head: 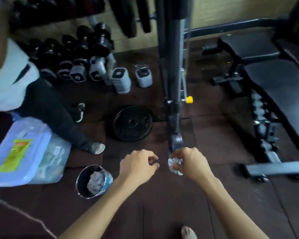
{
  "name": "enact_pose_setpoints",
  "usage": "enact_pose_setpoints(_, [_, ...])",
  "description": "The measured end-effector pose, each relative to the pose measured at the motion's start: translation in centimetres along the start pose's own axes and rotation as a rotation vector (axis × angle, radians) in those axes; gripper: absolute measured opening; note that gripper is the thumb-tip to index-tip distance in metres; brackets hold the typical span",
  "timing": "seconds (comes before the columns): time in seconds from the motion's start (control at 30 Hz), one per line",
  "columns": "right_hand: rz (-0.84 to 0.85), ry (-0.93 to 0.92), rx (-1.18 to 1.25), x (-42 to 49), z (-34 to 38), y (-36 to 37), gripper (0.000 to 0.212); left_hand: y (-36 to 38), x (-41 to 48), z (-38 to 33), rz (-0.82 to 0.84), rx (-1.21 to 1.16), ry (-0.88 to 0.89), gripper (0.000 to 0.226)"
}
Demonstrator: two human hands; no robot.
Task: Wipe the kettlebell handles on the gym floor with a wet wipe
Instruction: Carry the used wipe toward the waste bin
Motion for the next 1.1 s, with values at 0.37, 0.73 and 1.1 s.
enact_pose_setpoints(0.37, [0.303, -0.235, -0.172, 8.1, 25.2, 15.1, 0.034, -3.0, -1.1, 25.8, -0.105, -0.242, -0.451, 0.025])
enact_pose_setpoints(0.73, [0.42, -0.173, -0.145, 15.6, 38.6, 30.6, 0.034, -1.6, 2.9, 45.0, -0.073, -0.292, -0.68, 0.029])
enact_pose_setpoints(1.1, [0.444, 0.055, -0.138, 20.6, 40.0, 51.1, 0.036, 12.8, 6.9, 62.6, 0.089, -0.299, -0.637, 0.025])
Point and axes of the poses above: each hand's wrist, its own x-axis towards the middle knuckle, its own y-axis out of the palm, z = x × y, the point moved 1 cm from there along x, towards the middle knuckle, and after that the axes turned 15 degrees about y, right-handed, at the moved point
